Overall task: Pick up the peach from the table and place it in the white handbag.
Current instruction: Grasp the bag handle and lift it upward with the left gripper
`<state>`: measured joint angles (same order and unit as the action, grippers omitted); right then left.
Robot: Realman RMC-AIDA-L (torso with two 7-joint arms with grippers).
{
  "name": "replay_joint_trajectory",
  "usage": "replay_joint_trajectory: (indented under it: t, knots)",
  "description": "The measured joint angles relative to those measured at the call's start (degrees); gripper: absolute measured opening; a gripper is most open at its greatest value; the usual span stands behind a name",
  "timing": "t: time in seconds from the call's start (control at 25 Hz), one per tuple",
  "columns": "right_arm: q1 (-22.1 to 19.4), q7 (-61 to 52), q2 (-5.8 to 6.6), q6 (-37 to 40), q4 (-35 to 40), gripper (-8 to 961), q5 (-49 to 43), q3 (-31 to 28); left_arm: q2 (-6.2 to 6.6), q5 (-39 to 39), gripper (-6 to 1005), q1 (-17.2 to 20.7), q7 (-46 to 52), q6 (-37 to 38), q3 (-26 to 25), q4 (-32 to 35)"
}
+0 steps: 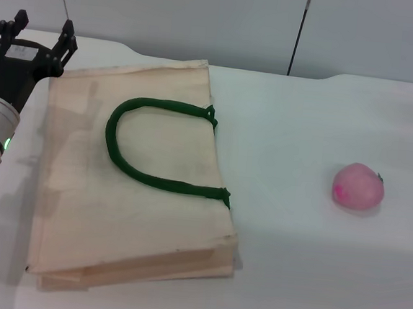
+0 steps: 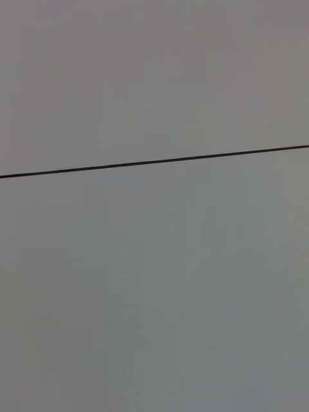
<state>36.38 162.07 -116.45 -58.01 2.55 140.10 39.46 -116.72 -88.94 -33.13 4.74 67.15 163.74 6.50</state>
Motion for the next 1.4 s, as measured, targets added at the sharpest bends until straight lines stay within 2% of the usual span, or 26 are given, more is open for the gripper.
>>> replay_joint_trajectory:
  t: [0.96, 1.2, 1.4]
  knots:
    - [-0.07, 0.00, 0.00, 0.00, 0.00, 863, 0.00, 0.00, 0.00, 0.00, 784, 0.09, 0.16, -0.01, 0.00, 0.08]
    - [-0.46, -0.53, 0.06, 0.00, 0.00, 863, -0.07, 0.00, 0.29, 0.17, 784, 0.27, 1.13, -0.25, 0.02, 2.28]
    - [-0.87, -5.31, 0.49, 0.24, 0.53, 864, -1.13, 0.51, 0.87, 4.26, 784, 0.36, 8.34, -0.79, 0.16, 2.74]
